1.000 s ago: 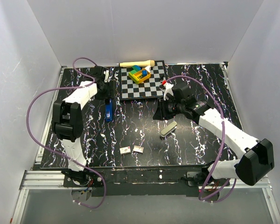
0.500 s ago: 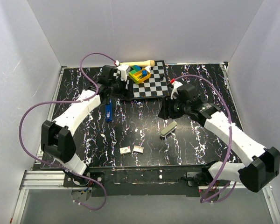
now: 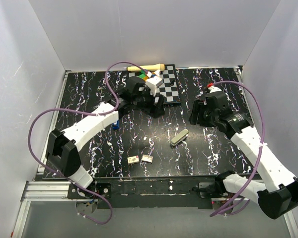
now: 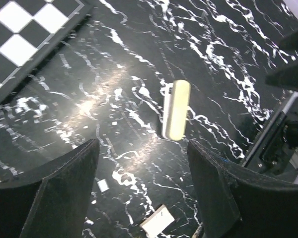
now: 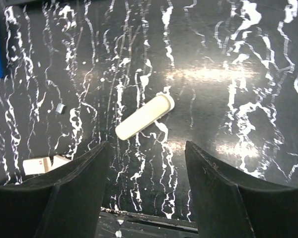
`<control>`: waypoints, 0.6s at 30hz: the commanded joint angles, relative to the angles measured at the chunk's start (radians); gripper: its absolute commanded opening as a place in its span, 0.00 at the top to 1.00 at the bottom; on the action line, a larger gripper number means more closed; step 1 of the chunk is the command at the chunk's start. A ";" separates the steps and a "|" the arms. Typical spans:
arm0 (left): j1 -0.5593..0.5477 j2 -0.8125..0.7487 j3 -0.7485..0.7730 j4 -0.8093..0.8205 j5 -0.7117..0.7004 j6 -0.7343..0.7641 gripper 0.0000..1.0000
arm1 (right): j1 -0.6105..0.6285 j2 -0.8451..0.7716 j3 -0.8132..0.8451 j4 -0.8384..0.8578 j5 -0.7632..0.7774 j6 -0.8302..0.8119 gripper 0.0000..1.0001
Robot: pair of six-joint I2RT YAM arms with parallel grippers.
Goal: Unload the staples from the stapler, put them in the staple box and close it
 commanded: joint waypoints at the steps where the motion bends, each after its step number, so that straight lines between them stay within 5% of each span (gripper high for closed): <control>1: -0.065 0.057 0.060 0.031 0.032 0.018 0.28 | -0.029 -0.078 -0.002 -0.052 0.102 0.049 0.30; 18: -0.263 0.363 0.223 0.058 -0.114 0.102 0.25 | -0.078 -0.230 -0.062 -0.127 0.160 0.099 0.24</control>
